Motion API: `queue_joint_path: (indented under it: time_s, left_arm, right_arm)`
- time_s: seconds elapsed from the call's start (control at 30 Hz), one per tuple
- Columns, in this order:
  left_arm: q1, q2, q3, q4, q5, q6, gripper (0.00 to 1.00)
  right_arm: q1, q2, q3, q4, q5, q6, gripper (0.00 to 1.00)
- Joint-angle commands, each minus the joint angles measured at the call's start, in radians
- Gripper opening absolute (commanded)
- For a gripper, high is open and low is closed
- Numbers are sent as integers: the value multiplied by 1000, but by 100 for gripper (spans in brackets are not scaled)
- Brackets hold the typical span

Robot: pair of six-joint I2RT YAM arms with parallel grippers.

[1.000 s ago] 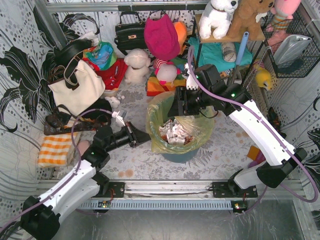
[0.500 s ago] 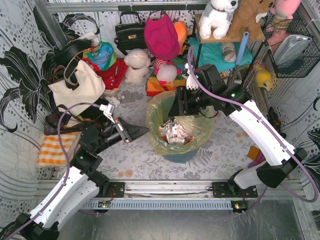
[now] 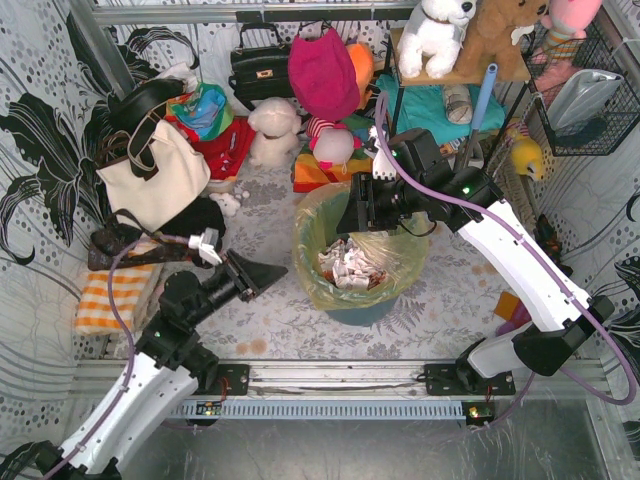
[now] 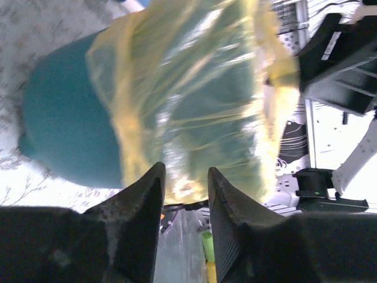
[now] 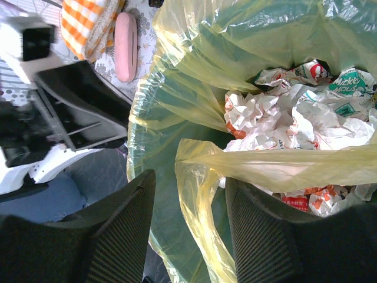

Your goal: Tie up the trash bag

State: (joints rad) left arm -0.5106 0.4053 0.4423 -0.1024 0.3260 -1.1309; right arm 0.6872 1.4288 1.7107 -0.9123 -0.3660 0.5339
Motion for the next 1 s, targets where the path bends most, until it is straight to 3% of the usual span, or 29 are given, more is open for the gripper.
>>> queue_joint_path:
  time_s: [0.0,0.13,0.33,0.5,0.83,0.97]
  left_arm:
    - [-5,-116,-180,166,26,-135,47]
    - [-4,-135,-315,427,82,-139,52]
    - [-6,11,-408,722,164,-111,53]
    - [-8,132,-452,916,196,-110,47]
    - [-14,259,-467,934,211,-26,43]
    - [-14,286,-463,947,215,-12,49]
  right_arm:
    - [8,-10,20,5,-6,1,51]
    - [8,-10,18,7,-4,2,51]
    - [8,-8,26,3,1,6,52]
    - [8,-8,19,7,6,8,52]
    - [8,-17,9,17,6,11,52]
    - [8,-21,6,17,6,13,52]
